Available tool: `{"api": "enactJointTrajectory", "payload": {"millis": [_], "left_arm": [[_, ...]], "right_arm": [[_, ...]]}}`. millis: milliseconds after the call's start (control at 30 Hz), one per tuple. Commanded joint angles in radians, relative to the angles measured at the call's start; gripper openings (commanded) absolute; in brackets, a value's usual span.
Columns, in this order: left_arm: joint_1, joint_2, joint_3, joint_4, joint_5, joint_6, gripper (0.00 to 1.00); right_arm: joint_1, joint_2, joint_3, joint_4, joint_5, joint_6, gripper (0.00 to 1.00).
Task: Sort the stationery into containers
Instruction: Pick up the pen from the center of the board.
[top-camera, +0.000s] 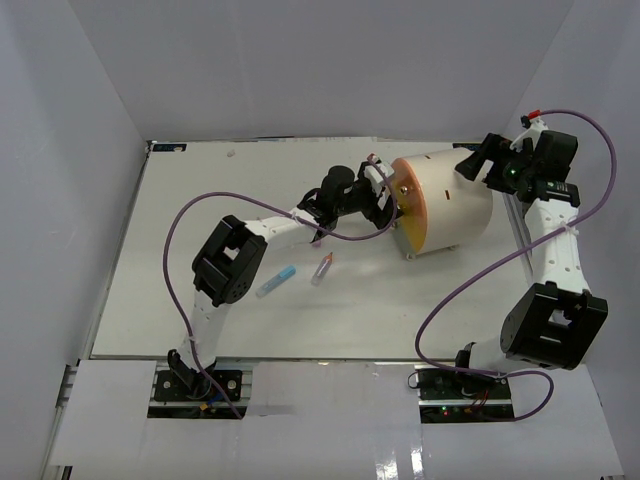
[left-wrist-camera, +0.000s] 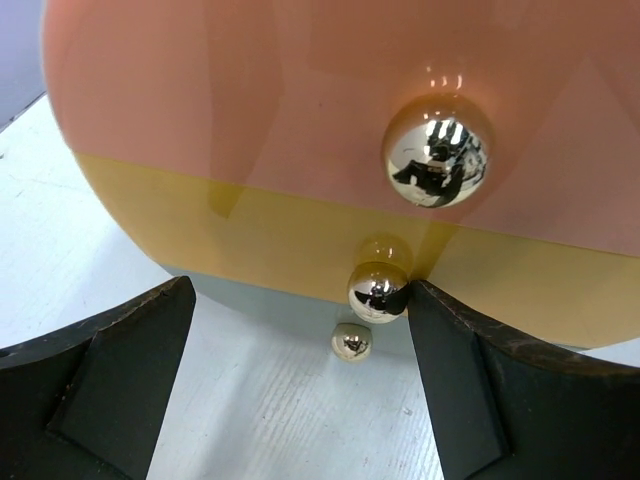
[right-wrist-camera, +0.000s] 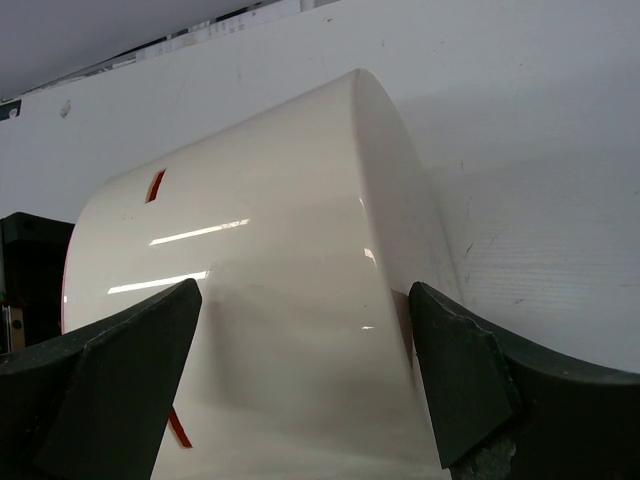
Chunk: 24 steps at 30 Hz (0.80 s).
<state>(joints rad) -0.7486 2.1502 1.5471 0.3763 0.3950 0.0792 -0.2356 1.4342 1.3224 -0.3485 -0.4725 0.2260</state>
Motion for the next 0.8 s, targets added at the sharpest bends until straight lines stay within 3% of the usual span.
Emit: {"api": "enactJointTrajectory", "payload": {"millis": [0,233,367,500,767], "left_arm": [[-0.011,-0.071,-0.014,0.079,-0.074,-0.016,0.98],[0.029,-0.307,-0.218,0.006,-0.248,-0.071,0.98],[0.049,-0.467,-0.341,-0.124,-0.321,-0.116,0.98],[0.066,-0.64,-0.444,-0.272,-0.45,-0.183,0.98],[0.153,-0.984,-0.732,-0.535,-0.564,-0.355,0.98]], "right_arm": [[0.012,-0.009,0.069,-0.07,-0.006,-0.007,0.9],[0.012,-0.069,0.201,-0.185,0.113,-0.074,0.9],[0.013,-0.13,0.224,-0.211,0.15,-0.093,0.9],[0.015,-0.256,0.147,-0.158,0.126,-0.093,0.9],[0.045,-0.463,-0.128,-0.021,0.132,-0.076,0.9]]}}
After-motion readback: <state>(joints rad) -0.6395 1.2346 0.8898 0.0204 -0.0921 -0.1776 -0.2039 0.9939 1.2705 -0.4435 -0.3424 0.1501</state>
